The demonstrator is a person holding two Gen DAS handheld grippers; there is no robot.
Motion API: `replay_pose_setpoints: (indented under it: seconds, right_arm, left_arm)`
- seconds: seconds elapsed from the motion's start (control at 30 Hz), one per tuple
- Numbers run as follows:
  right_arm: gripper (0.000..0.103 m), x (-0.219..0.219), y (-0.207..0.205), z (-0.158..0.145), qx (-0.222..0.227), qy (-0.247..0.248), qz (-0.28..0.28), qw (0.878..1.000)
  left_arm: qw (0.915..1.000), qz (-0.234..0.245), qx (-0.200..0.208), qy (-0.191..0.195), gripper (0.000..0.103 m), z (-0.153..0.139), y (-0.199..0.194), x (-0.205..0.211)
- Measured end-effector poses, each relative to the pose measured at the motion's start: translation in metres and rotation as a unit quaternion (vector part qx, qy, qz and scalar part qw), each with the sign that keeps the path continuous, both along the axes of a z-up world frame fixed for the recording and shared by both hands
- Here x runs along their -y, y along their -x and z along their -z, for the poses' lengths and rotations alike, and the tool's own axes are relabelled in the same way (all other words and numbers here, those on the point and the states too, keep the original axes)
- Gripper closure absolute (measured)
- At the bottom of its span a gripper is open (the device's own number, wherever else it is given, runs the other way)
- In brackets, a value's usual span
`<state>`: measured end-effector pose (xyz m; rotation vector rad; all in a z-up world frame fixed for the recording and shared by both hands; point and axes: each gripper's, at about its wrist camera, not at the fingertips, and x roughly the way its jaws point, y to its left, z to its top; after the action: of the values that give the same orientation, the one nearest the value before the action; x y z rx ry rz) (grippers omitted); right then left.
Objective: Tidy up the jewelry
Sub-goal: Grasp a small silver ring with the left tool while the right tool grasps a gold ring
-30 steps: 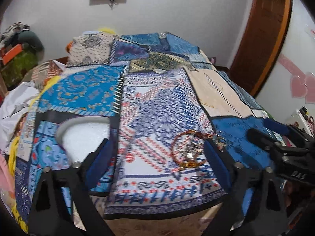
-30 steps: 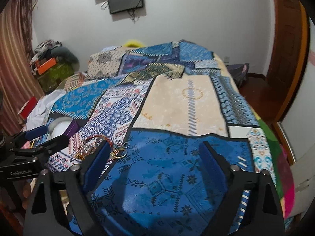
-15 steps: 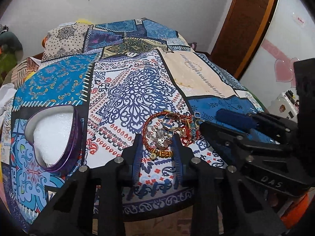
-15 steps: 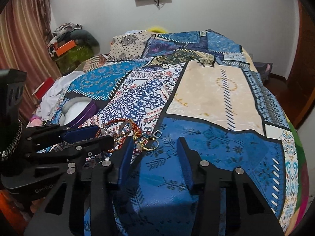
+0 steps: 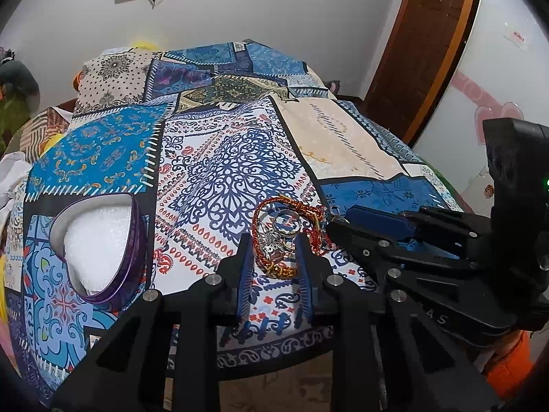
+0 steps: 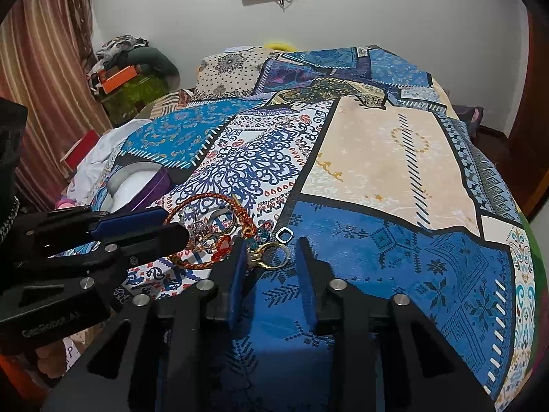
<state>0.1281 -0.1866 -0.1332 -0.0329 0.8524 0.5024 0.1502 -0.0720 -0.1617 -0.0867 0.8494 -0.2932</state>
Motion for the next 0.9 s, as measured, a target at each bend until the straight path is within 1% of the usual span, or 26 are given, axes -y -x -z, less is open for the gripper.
replay_pose_setpoints:
  seconds: [0.2, 0.33, 0.37, 0.4, 0.43, 0.5, 0.63, 0.8, 0.87, 0.9]
  right_arm:
    - [0.081, 0.0, 0.0, 0.0, 0.002, 0.0, 0.0, 1.0]
    - [0.082, 0.0, 0.001, -0.001, 0.002, -0.002, 0.002, 1.0]
    - [0.084, 0.0, 0.001, -0.001, 0.002, -0.003, 0.002, 1.0]
    - [0.092, 0.001, 0.002, -0.002, 0.0, -0.005, 0.001, 1.0]
    - [0.095, 0.001, 0.002, -0.002, -0.001, -0.004, 0.001, 1.0]
    - [0.095, 0.001, 0.002, -0.001, -0.001, -0.004, 0.001, 1.0]
    - [0.095, 0.002, 0.003, -0.002, -0.002, -0.003, 0.002, 1.0]
    - [0.094, 0.01, 0.001, -0.005, -0.013, -0.015, 0.006, 1.0]
    - [0.089, 0.011, 0.0, -0.005, -0.018, -0.016, 0.007, 1.0]
    - [0.083, 0.012, -0.001, -0.005, -0.019, -0.016, 0.01, 1.0]
  left_arm:
    - [0.9999, -0.008, 0.012, -0.008, 0.079, -0.007, 0.004, -0.002]
    - [0.9999, -0.003, 0.015, -0.004, 0.079, -0.011, 0.006, -0.004]
    - [0.9999, -0.001, 0.015, -0.003, 0.079, -0.01, 0.006, -0.003]
    - [0.9999, 0.001, 0.013, -0.001, 0.079, -0.009, 0.006, -0.002]
    - [0.9999, 0.004, 0.011, 0.001, 0.08, -0.008, 0.005, -0.001]
    - [0.9999, 0.01, 0.008, 0.007, 0.084, -0.006, 0.003, 0.002]
    - [1.0, 0.001, -0.001, -0.003, 0.085, 0.001, -0.004, 0.004]
    - [0.9999, -0.003, -0.01, 0.003, 0.085, 0.008, -0.006, -0.003]
    - [0.9999, 0.0, -0.012, 0.006, 0.085, 0.009, -0.005, -0.004]
    - [0.9999, 0.001, -0.012, 0.006, 0.085, 0.008, -0.006, -0.004]
